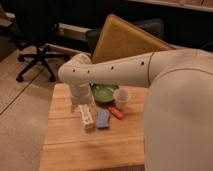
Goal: Pick up the ceramic bowl
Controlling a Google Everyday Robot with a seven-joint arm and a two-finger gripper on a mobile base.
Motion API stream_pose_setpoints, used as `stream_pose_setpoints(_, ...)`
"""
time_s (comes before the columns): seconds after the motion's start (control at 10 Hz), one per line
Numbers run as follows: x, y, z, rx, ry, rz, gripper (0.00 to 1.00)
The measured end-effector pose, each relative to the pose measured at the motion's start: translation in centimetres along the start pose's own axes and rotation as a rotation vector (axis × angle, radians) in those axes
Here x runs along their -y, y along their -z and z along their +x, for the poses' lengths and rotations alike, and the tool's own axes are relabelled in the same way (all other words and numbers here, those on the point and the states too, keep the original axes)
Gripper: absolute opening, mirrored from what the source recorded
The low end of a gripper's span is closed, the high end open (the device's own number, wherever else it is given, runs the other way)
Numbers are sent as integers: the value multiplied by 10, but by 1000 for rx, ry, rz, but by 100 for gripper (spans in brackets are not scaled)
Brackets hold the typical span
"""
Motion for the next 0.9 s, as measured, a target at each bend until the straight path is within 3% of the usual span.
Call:
stream_pose_setpoints(0.7, 0, 0, 0, 0, 0, 0, 65)
stream_pose_setpoints(0.9, 2, 4, -6, 23, 12, 2, 65)
